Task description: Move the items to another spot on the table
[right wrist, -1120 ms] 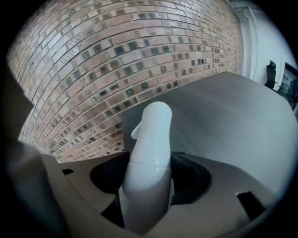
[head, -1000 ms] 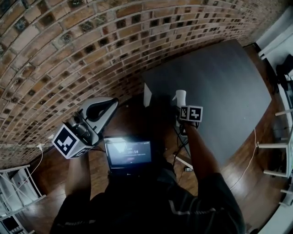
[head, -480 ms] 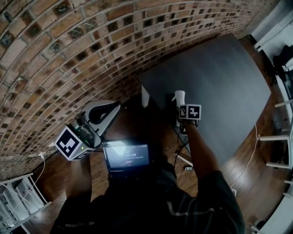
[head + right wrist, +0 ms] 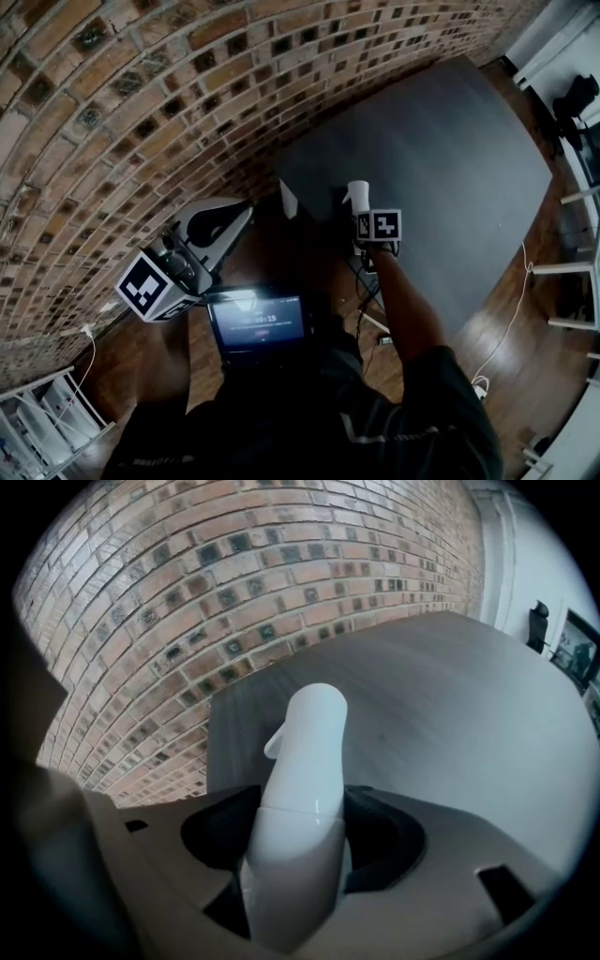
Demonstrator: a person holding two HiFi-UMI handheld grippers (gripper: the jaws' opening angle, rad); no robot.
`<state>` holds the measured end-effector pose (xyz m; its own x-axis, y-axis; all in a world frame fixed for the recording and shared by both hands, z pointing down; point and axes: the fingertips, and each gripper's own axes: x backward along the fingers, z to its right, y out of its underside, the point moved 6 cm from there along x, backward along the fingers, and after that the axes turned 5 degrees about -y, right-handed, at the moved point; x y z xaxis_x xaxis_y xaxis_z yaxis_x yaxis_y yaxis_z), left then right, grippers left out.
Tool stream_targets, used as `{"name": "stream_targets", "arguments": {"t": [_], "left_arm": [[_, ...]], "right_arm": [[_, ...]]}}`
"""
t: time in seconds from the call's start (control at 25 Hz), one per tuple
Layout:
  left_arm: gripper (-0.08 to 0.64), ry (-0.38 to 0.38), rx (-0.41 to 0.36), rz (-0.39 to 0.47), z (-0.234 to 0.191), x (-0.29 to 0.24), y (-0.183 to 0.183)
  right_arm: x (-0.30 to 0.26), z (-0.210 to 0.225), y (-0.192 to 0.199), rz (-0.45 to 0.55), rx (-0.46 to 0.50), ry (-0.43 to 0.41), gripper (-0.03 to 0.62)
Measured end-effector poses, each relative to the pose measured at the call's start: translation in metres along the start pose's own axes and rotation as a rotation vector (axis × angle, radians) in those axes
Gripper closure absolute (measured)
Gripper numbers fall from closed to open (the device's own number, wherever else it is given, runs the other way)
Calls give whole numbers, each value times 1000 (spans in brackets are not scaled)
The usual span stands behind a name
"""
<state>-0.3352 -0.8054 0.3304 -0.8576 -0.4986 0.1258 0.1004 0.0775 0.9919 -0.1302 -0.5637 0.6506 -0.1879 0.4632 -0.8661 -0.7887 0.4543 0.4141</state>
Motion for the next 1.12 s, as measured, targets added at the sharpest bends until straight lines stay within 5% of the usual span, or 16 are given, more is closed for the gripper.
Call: {"name": "stream_targets", "arguments": {"t": [0.28,0.8,0.92,1.04,1.12], "left_arm": [[565,31,33,-10,2,-26,12],[565,43,41,11,11,-37,7],[565,43,37,19,17,-37,5],[565,40,33,26,28,-37,3],[565,44,25,30,38,-37,0]], "right_arm": [[-2,-2,-3,-8,29,-38,283],[55,5,-9,205,9,-14,256],[79,8,-4,276,-9,-25,355],[113,9,0,380,-21,-44,586],[136,8,5,443,-7,-72,586]]}}
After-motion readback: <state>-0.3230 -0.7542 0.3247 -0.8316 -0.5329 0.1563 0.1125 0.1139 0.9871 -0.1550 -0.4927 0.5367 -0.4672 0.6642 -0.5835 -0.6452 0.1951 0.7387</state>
